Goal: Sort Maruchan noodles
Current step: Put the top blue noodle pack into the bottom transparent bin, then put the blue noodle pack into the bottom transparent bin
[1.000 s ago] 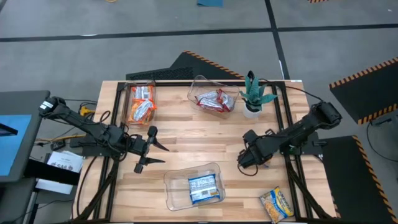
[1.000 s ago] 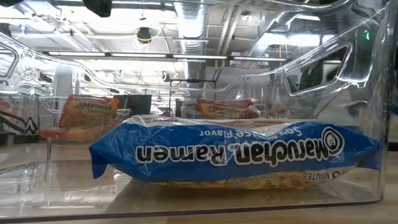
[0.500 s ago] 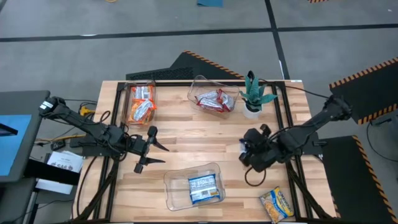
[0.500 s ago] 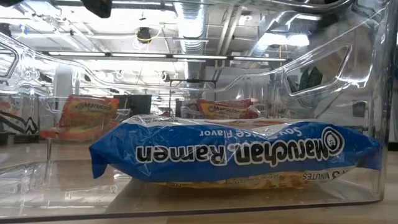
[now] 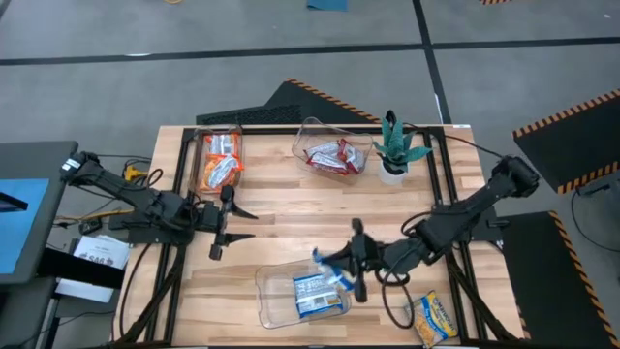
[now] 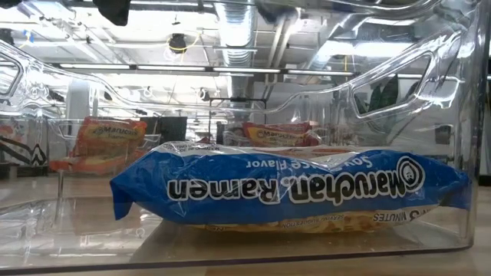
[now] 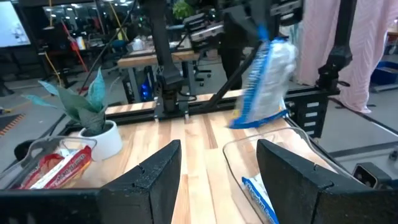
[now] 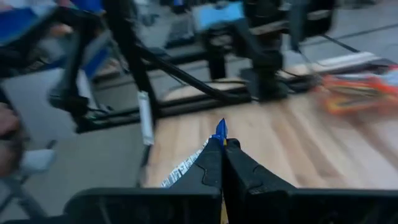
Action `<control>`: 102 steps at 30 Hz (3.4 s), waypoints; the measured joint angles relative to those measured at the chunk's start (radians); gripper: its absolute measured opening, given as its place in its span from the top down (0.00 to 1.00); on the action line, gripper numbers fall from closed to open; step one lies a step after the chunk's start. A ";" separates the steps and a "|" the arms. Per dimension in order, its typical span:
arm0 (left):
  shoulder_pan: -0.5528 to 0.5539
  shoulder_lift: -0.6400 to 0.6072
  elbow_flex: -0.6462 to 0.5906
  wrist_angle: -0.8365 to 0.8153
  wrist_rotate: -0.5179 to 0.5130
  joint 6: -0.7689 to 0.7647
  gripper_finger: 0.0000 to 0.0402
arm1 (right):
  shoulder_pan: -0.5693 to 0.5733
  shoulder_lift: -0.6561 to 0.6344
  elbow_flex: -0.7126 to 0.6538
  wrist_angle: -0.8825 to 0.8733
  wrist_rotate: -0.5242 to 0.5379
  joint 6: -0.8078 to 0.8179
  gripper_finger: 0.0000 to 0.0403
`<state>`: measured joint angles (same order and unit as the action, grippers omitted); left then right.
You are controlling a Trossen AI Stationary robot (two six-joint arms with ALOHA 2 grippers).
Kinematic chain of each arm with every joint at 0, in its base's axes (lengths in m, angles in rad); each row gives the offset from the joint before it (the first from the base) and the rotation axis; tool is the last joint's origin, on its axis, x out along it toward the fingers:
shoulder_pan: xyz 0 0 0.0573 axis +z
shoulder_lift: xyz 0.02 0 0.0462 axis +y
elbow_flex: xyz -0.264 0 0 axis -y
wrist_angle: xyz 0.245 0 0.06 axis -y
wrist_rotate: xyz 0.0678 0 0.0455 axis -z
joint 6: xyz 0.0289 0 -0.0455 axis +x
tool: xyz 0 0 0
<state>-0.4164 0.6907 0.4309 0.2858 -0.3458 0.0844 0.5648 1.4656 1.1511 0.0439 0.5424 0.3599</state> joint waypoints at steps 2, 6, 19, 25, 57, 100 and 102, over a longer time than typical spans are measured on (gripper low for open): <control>0.000 -0.004 0.000 -0.007 0.000 0.000 0.51 | 0.005 0.037 0.000 0.065 -0.027 -0.003 0.95; 0.000 -0.004 0.000 -0.006 0.000 -0.001 0.51 | 0.017 0.123 0.000 0.203 -0.071 -0.005 0.95; 0.000 -0.004 0.000 -0.005 0.000 -0.017 0.51 | 0.018 0.238 0.044 0.071 -0.099 0.032 0.95; 0.000 -0.004 0.000 -0.004 0.001 -0.017 0.51 | 0.018 0.228 0.044 -0.051 -0.100 0.035 0.92; 0.000 -0.004 0.000 -0.014 0.029 -0.027 0.51 | 0.285 0.247 0.373 -1.272 -0.216 0.975 0.44; 0.000 -0.004 0.000 -0.008 0.028 -0.017 0.51 | 0.285 0.435 0.089 -0.967 -0.818 1.302 0.45; 0.000 -0.004 0.000 -0.009 0.027 -0.017 0.51 | 0.282 0.444 0.090 -0.971 -0.817 1.298 0.45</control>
<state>-0.4168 0.6868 0.4310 0.2773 -0.3184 0.0677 0.8473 1.9092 1.2407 -0.9268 -0.2749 1.6581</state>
